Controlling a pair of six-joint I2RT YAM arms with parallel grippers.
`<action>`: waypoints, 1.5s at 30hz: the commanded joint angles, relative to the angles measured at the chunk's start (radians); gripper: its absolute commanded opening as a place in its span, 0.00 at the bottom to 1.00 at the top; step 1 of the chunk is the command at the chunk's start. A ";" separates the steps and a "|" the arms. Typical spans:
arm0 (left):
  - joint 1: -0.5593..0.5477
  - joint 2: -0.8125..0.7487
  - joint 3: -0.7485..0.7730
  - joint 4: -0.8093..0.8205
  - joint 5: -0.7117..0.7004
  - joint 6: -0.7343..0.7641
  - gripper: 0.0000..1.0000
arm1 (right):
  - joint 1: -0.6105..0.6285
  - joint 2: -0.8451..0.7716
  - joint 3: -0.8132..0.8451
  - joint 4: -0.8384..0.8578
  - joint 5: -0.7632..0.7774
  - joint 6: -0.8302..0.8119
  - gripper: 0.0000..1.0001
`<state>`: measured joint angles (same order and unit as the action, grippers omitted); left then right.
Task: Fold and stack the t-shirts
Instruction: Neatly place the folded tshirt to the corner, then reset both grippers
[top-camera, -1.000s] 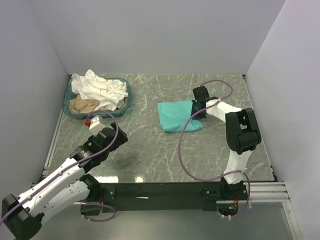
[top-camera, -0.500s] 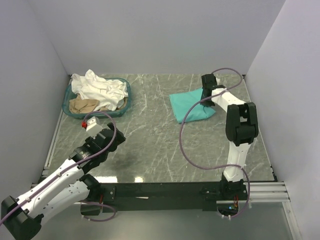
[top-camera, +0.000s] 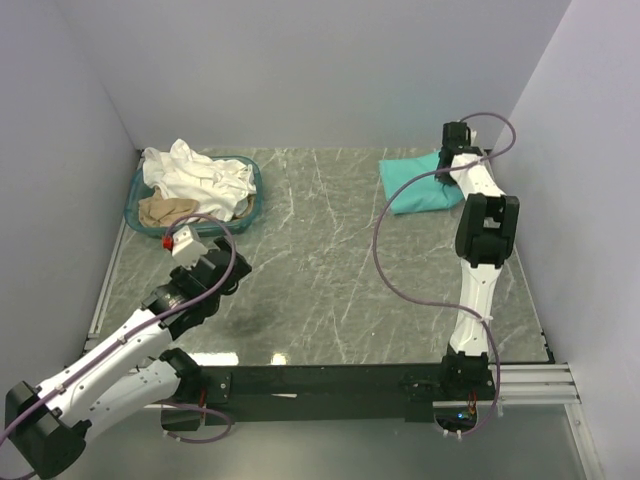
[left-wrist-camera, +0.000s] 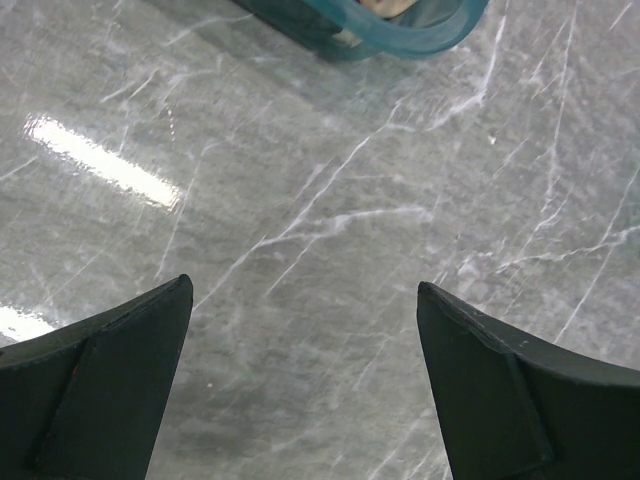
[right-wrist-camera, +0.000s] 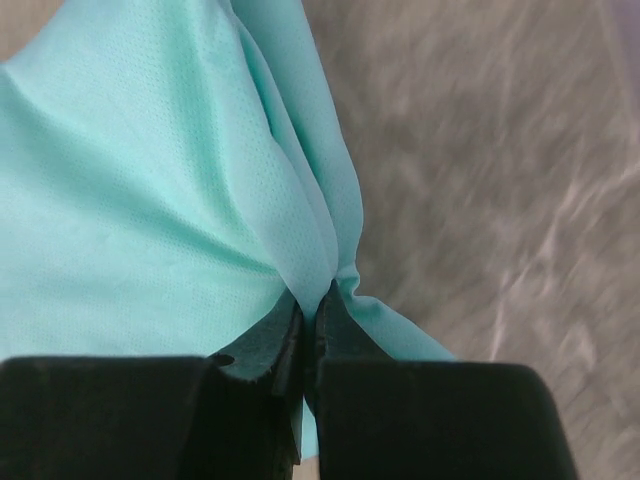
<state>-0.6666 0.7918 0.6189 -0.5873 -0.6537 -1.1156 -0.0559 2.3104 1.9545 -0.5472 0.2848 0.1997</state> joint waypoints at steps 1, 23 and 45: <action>0.001 0.026 0.071 0.017 -0.040 -0.003 0.99 | -0.053 0.091 0.206 -0.065 0.010 -0.045 0.00; 0.007 0.254 0.235 0.124 0.002 0.085 0.99 | -0.147 0.173 0.363 0.153 0.045 -0.190 0.07; 0.012 0.107 0.193 0.073 0.095 0.114 0.99 | 0.087 -0.543 -0.244 0.199 0.105 -0.062 0.84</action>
<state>-0.6598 0.9562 0.8192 -0.5068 -0.5755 -1.0283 -0.1001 1.9430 1.8015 -0.3912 0.3473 0.1001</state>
